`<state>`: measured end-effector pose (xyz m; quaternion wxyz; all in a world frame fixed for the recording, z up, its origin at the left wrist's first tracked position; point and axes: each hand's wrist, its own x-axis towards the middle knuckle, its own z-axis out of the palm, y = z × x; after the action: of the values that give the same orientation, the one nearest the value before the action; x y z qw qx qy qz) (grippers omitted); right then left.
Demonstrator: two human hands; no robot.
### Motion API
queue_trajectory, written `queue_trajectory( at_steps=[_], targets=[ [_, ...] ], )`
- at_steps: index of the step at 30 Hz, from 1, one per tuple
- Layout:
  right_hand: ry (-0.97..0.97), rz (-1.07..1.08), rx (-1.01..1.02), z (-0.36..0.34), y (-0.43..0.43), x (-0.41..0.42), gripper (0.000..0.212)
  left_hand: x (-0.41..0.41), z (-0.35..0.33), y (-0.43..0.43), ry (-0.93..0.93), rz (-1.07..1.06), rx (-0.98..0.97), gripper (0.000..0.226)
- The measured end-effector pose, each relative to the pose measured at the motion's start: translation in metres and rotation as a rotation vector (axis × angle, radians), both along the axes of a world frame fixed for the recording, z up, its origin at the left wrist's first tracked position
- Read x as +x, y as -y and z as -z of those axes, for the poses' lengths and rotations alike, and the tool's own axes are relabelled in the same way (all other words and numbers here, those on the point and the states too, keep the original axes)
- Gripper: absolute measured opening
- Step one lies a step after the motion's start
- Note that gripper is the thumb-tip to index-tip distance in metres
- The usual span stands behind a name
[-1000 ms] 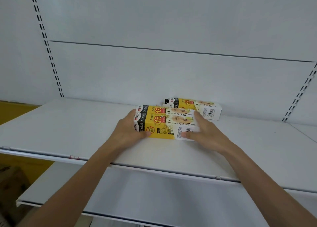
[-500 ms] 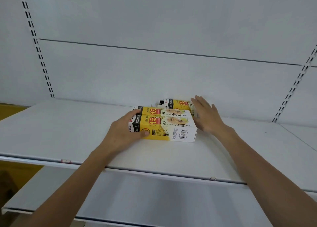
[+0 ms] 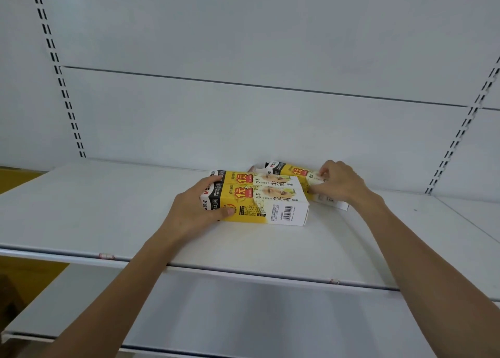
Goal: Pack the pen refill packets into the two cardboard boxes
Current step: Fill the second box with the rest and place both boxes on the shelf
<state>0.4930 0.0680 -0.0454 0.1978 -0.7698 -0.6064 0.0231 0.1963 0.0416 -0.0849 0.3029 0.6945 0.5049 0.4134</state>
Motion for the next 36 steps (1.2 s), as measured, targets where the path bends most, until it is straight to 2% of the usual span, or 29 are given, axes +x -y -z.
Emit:
queue_trajectory(
  at_steps=[2,5,9,11,13,15,19,21,23,25,28,30,36],
  targets=[
    [-0.091,0.024,0.040,-0.003,0.009,0.003,0.055,0.001,0.000,0.000,-0.009,0.000,0.009,0.067],
    [-0.068,0.033,0.144,-0.002,0.024,0.005,0.064,0.003,0.003,-0.002,-0.071,-0.015,0.052,0.068],
    [-0.191,0.014,0.381,-0.004,0.051,0.000,0.053,0.006,0.004,-0.003,-0.248,-0.112,0.159,0.067],
    [-0.227,-0.008,0.450,-0.009,0.065,-0.010,0.050,0.011,0.000,0.005,-0.313,-0.174,0.317,0.065],
    [-0.230,-0.061,0.501,-0.016,0.079,-0.026,0.047,0.020,-0.012,0.018,-0.251,-0.166,0.461,0.057],
    [-0.205,-0.108,0.547,-0.026,0.093,-0.045,0.044,0.033,-0.032,0.037,-0.078,-0.104,0.477,0.053],
    [-0.186,-0.241,0.612,-0.037,0.115,-0.091,0.046,0.054,-0.073,0.064,0.282,0.019,0.373,0.090],
    [-0.182,-0.301,0.607,-0.030,0.119,-0.113,0.047,0.057,-0.080,0.066,0.406,0.028,0.355,0.096],
    [-0.187,-0.342,0.561,-0.021,0.116,-0.126,0.050,0.052,-0.079,0.061,0.418,0.002,0.398,0.093],
    [-0.273,-0.431,0.476,-0.017,0.112,-0.130,0.056,0.040,-0.076,0.057,0.391,0.019,0.408,0.090],
    [-0.414,-0.603,0.581,-0.023,0.104,-0.127,0.054,0.022,-0.070,0.055,0.297,0.103,0.359,0.088],
    [-0.355,-0.652,0.691,-0.035,0.098,-0.125,0.050,0.015,-0.067,0.054,0.291,0.138,0.339,0.086],
    [-0.216,-0.615,0.685,-0.060,0.082,-0.128,0.045,0.011,-0.066,0.048,0.236,0.232,0.347,0.089]
  ],
)
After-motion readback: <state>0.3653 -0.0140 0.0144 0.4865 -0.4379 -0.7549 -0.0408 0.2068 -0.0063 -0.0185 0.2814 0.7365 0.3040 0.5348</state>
